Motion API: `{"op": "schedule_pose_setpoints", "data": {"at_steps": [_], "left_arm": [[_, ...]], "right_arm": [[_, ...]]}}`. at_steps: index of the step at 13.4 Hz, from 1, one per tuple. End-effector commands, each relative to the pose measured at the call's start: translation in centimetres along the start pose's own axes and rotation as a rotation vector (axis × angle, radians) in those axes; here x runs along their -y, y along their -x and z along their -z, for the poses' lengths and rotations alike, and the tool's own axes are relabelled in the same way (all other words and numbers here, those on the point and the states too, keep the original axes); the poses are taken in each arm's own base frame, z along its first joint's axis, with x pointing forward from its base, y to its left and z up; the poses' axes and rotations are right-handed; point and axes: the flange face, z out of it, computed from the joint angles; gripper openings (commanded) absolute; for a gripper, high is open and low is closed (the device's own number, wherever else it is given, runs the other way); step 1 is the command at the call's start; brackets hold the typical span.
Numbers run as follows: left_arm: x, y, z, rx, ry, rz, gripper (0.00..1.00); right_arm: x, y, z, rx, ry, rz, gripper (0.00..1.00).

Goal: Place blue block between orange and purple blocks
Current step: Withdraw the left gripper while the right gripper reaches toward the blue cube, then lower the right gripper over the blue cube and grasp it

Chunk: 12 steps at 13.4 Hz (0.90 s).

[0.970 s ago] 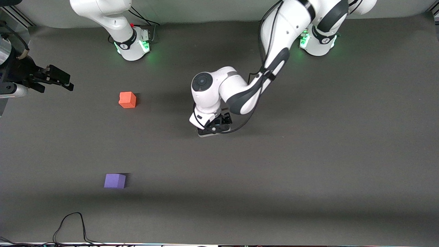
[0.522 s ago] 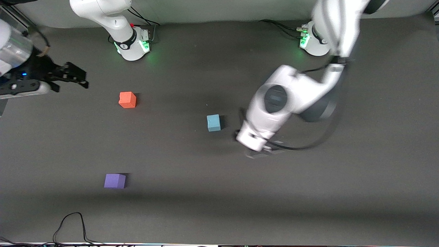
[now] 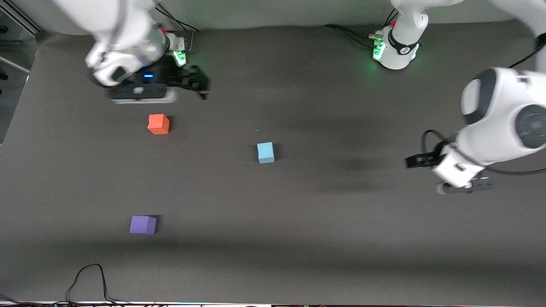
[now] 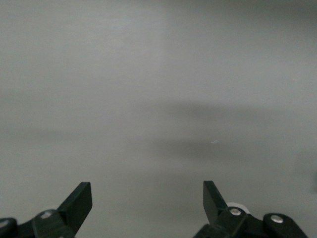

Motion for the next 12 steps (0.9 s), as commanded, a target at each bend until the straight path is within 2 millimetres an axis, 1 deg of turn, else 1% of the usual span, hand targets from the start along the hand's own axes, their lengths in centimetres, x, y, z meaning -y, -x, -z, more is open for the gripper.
{"op": "schedule_pose_setpoints", "data": {"at_steps": [1,2,3,4,6,7,8,10,11,12], "left_arm": [[4.5,2.4,2.5,0.002,0.003,-0.091,1.00],[5.5,3.1,4.1,-0.011,-0.001,-0.100,1.00],[5.5,3.9,5.5,-0.025,-0.008,-0.098,1.00],[5.5,4.7,6.6,-0.032,-0.013,-0.098,1.00],[5.5,6.0,8.6,-0.052,-0.021,-0.096,1.00],[5.2,6.5,9.1,-0.052,-0.025,-0.100,1.00],[5.0,6.9,9.8,-0.061,-0.027,-0.101,1.00],[5.1,7.5,10.7,-0.069,-0.031,-0.099,1.00],[5.1,7.7,11.0,-0.072,-0.030,-0.099,1.00],[5.4,7.8,11.3,-0.078,-0.028,-0.093,1.00]], "right_arm": [[6.8,-0.4,-2.4,-0.005,0.002,-0.074,1.00],[8.3,0.4,-3.5,0.000,0.016,-0.066,1.00],[8.6,0.5,-4.3,0.007,0.029,-0.052,1.00],[8.6,0.5,-4.5,0.005,0.029,-0.043,1.00],[8.5,0.1,-6.7,0.001,0.051,0.034,1.00],[8.1,-0.3,-8.4,0.005,0.069,0.055,1.00],[7.9,-0.3,-10.0,0.003,0.069,0.076,1.00],[7.0,-0.3,-13.9,-0.030,0.050,0.077,1.00],[7.0,0.4,-16.5,-0.042,0.042,0.092,1.00],[7.8,1.9,-19.4,-0.053,0.041,0.130,1.00]]}}
